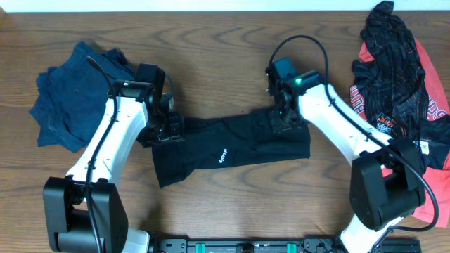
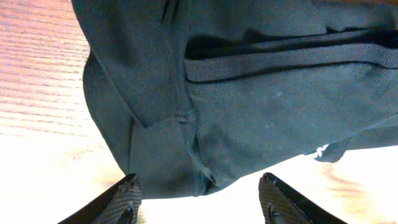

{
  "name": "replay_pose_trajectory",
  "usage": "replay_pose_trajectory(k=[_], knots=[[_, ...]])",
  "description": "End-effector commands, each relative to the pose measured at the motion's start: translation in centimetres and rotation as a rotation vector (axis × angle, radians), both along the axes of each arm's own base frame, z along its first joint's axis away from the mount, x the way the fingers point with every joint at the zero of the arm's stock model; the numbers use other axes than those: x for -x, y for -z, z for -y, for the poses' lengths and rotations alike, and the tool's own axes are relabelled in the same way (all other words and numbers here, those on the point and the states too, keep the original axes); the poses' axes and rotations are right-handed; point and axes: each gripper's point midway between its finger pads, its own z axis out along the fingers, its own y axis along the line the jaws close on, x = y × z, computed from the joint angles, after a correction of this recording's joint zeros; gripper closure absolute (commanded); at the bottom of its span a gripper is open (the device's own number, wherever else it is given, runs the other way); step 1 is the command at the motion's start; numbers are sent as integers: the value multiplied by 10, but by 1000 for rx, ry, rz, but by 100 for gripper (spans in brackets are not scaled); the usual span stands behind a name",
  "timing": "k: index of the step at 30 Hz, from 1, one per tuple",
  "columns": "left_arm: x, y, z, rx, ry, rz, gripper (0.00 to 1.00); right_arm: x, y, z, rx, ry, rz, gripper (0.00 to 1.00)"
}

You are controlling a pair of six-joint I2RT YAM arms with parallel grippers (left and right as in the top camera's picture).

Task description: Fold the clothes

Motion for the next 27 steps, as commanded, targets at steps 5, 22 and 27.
replay_pose_trajectory(k=[5,22,27], knots=[[-2,-4,1,3,-1,10,37,44,38,-30,-54,-63,-111,73],[-2,-4,1,3,-1,10,37,21,-3,-43,-65,-111,44,65],[-2,-4,1,3,-1,10,37,-24,-32,-30,-12,-48,245,68]])
